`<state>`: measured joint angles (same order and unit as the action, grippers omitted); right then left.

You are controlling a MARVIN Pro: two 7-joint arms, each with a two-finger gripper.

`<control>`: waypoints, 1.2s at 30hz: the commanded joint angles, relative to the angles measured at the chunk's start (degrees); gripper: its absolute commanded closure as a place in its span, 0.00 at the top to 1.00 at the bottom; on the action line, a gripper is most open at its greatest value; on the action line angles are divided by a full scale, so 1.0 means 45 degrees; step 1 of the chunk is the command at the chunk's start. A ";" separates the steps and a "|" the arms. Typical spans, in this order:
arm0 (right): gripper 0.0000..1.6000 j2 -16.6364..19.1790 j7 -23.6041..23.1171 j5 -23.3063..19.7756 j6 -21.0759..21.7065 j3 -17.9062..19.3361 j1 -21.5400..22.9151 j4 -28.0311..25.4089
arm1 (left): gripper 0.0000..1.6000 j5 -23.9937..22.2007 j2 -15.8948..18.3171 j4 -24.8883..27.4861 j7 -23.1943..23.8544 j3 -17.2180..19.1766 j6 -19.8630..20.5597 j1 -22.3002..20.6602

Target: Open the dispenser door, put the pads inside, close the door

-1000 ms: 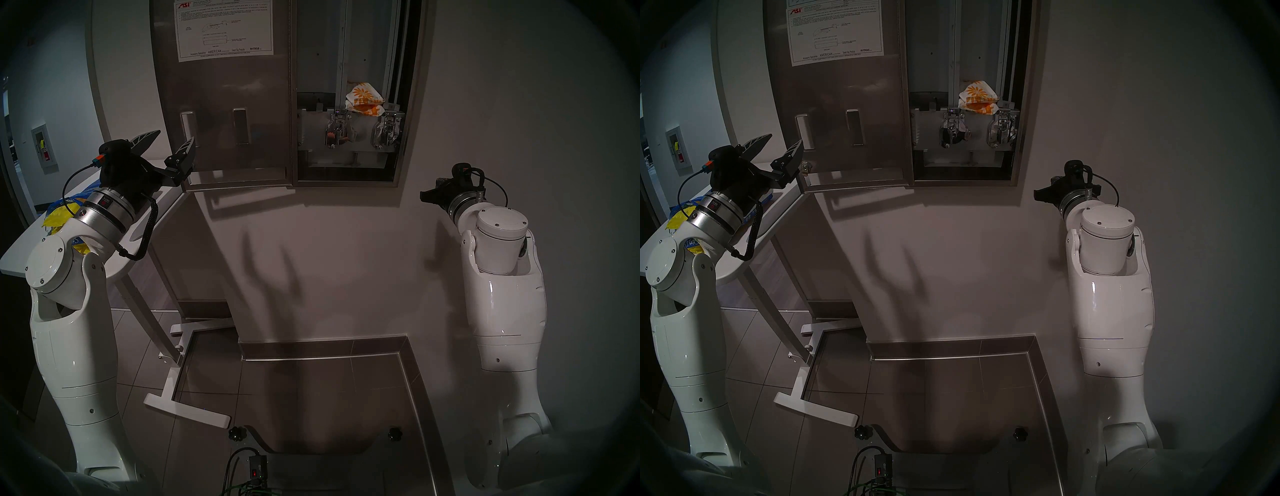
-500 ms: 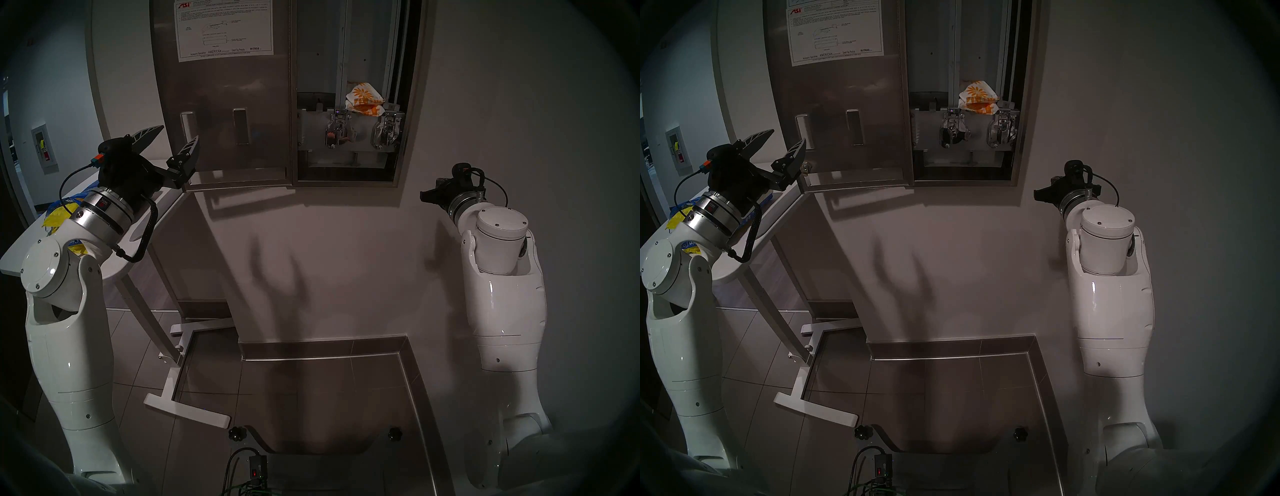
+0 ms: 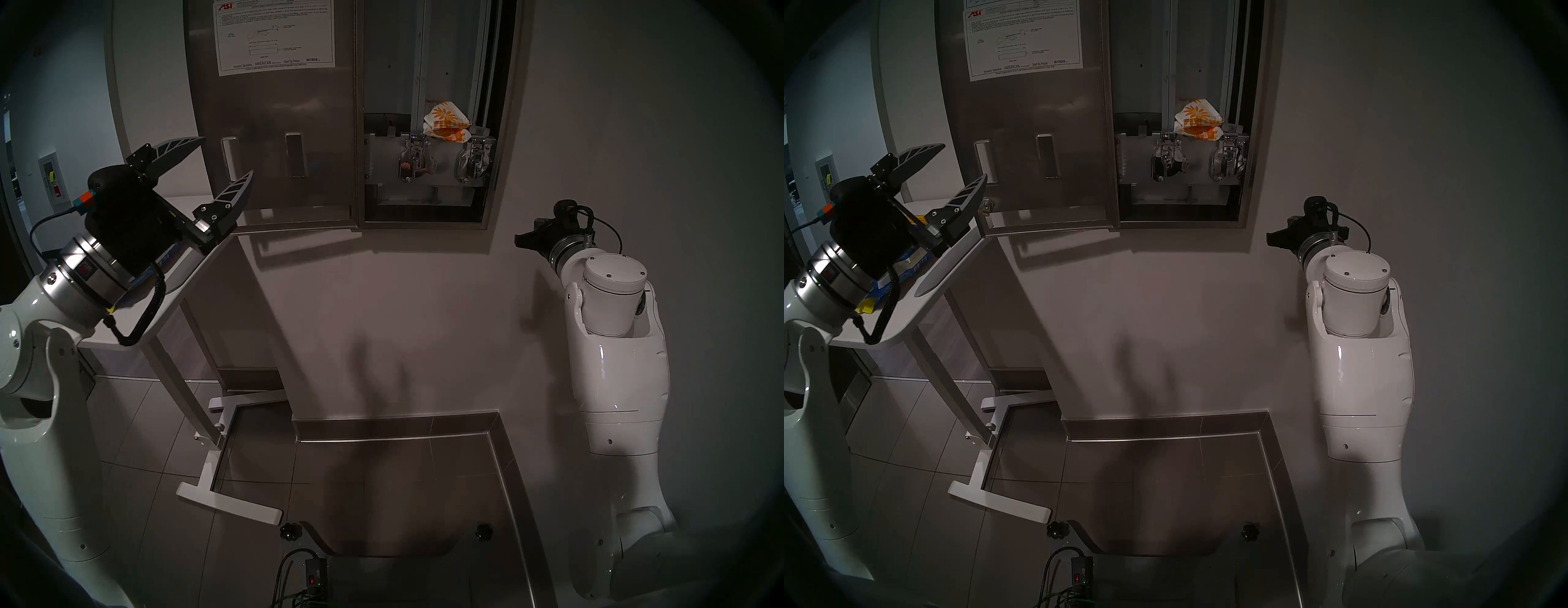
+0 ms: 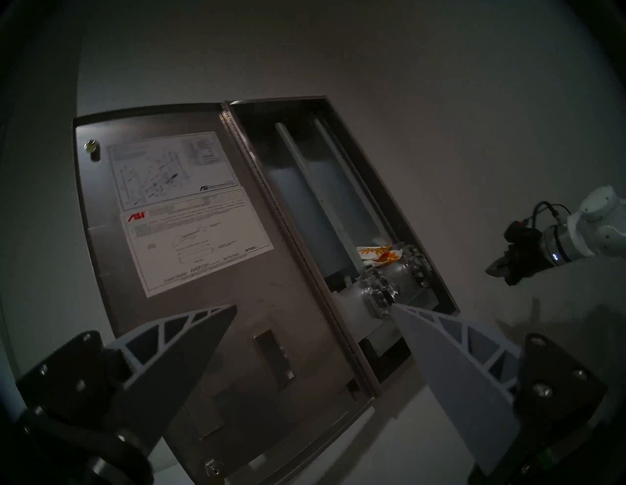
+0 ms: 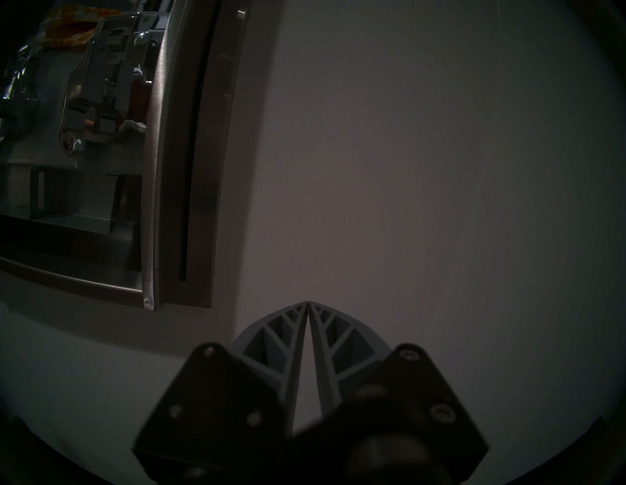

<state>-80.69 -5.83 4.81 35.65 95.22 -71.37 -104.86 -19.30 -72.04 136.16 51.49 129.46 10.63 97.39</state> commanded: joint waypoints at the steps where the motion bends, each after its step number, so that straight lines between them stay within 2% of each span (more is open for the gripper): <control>1: 0.32 0.0002 -0.0022 -0.0033 -0.0055 0.0011 0.0132 -0.0155 | 1.00 0.0144 0.0944 0.0420 0.1478 0.2032 -0.0316 0.0980; 6: 0.32 0.0003 -0.0021 -0.0035 -0.0056 0.0011 0.0132 -0.0155 | 1.00 0.0473 0.1180 0.0240 0.2242 0.2891 -0.0915 0.1208; 8: 0.32 0.0003 -0.0022 -0.0036 -0.0057 0.0011 0.0132 -0.0156 | 1.00 0.0520 0.1267 0.0203 0.2746 0.3481 -0.1268 0.1305; 9: 0.32 0.0003 -0.0022 -0.0036 -0.0057 0.0011 0.0132 -0.0156 | 1.00 0.0592 0.1300 0.0164 0.2760 0.3452 -0.1343 0.1244; 10: 0.32 0.0004 -0.0022 -0.0037 -0.0057 0.0011 0.0132 -0.0157 | 1.00 0.0618 0.1364 0.0182 0.2962 0.3818 -0.1362 0.1314; 16: 0.32 0.0005 -0.0022 -0.0041 -0.0058 0.0011 0.0131 -0.0158 | 1.00 0.0989 0.1837 -0.0097 0.3886 0.4742 -0.2270 0.1357; 21: 0.32 0.0007 -0.0022 -0.0045 -0.0059 0.0011 0.0130 -0.0159 | 1.00 0.1536 0.2059 -0.0584 0.4592 0.5234 -0.3076 0.1672; 28: 0.32 0.0010 -0.0020 -0.0049 -0.0059 0.0009 0.0130 -0.0160 | 1.00 0.2609 0.2355 -0.1243 0.4973 0.5693 -0.4264 0.1739; 36: 0.32 0.0013 -0.0018 -0.0055 -0.0060 0.0008 0.0129 -0.0161 | 1.00 0.2906 0.2604 -0.1679 0.5398 0.6169 -0.4707 0.1767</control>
<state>-80.65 -5.78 4.71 35.64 95.21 -71.37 -104.85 -6.72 -61.87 129.53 75.13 155.29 -8.86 105.52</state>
